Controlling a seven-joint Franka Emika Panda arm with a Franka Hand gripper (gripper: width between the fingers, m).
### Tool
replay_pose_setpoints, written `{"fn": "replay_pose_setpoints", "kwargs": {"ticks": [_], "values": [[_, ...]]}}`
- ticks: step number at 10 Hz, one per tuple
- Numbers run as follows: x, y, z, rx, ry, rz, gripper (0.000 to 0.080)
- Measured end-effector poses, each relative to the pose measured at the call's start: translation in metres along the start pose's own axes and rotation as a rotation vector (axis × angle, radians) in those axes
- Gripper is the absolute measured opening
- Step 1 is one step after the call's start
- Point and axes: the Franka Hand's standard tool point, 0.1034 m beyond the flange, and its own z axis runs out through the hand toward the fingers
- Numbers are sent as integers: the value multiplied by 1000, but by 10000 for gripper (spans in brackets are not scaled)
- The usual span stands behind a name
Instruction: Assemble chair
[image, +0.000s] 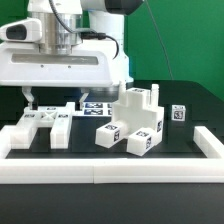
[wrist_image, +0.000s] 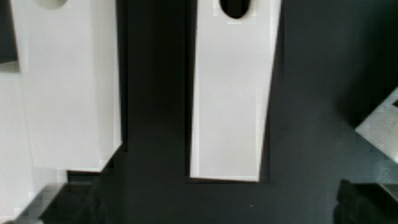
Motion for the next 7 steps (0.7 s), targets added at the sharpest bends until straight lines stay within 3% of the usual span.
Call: {"fn": "replay_pose_setpoints", "kwargs": {"ticks": [2,4,7], "values": [[-1,0,1,-1,1,-4,649],[-14,-3,9,21,-19,2,649],[-16,-4,19,18,-24,-43,649]]}}
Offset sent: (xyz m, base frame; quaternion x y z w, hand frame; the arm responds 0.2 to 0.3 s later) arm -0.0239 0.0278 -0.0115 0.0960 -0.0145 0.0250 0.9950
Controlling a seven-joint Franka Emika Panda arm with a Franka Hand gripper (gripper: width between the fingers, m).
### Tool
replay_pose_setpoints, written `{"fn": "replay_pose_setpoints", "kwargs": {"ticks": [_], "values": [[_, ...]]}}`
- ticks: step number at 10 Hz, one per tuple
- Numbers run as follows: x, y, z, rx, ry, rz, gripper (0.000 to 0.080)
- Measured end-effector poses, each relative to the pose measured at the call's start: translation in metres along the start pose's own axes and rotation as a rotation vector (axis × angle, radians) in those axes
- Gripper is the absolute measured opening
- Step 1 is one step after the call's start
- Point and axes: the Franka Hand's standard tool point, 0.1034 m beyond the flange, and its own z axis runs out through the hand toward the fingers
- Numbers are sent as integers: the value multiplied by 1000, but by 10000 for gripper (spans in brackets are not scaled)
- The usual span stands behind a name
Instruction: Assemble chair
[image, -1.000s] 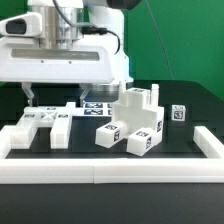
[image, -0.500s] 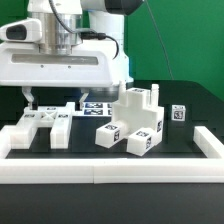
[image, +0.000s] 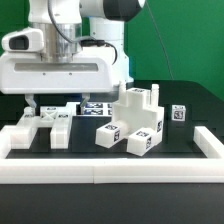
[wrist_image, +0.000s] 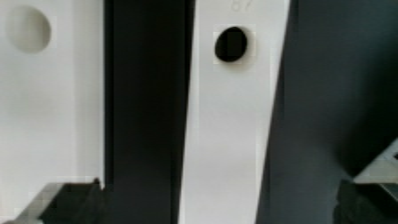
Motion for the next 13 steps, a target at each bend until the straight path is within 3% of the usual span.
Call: {"fn": "replay_pose_setpoints", "kwargs": {"ticks": [2,6,13], "values": [[0,1,9,-15,5,-6,649],[0,1,11,-16,2,-7,649],[-11,-6,41,-16,-48,-13,649]]}}
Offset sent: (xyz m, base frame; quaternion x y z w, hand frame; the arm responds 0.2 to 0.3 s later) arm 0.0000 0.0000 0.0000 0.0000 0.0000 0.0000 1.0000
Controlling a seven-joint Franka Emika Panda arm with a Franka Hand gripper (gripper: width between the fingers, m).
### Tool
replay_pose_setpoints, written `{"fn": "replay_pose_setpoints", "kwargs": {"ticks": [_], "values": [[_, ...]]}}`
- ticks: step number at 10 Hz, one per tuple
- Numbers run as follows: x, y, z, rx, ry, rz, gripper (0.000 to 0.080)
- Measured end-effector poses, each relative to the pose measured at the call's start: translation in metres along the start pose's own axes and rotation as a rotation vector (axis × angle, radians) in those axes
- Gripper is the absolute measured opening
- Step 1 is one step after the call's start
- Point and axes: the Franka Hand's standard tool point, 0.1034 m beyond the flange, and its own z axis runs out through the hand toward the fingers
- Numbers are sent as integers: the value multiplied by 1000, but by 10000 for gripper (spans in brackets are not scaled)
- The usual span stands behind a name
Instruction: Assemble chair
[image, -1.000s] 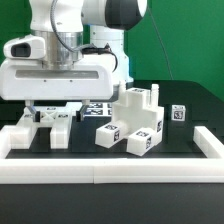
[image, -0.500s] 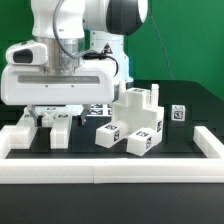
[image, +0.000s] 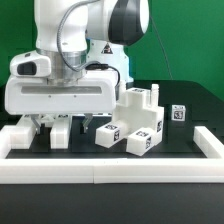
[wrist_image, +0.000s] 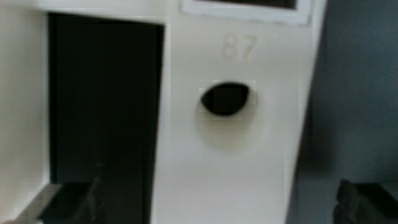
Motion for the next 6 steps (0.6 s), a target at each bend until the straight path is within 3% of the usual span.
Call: {"fn": "replay_pose_setpoints", "kwargs": {"ticks": [6], "values": [[-2,2,2,1,-6,9,620]]}}
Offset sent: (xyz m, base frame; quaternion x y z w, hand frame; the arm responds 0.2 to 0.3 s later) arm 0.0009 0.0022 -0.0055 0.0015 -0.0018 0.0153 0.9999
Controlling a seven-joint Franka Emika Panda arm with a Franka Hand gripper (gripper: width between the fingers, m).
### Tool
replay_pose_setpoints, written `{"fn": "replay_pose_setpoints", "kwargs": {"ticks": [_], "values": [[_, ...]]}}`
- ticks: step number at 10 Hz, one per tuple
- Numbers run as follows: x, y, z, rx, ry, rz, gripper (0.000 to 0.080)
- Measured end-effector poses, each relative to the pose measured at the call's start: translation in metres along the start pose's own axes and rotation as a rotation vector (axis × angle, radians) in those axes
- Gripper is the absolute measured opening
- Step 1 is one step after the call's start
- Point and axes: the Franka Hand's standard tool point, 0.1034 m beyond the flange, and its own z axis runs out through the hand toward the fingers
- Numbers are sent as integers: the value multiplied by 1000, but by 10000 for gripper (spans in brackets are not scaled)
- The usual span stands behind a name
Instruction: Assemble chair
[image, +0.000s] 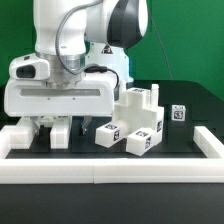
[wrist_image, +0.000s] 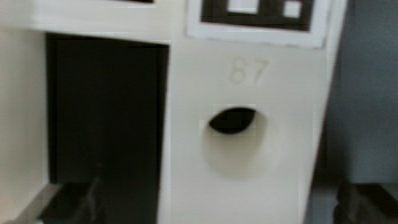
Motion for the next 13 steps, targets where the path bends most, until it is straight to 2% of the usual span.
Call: {"fn": "replay_pose_setpoints", "kwargs": {"ticks": [1,3,10,12,13], "values": [[0,0,0,0,0,1,620],[0,0,0,0,1,-2,287],[2,0,-4,1,7,2,287],[4,-1,-20,9,16,-3,287],[6,-4,-38,18,21,-18,288]]}}
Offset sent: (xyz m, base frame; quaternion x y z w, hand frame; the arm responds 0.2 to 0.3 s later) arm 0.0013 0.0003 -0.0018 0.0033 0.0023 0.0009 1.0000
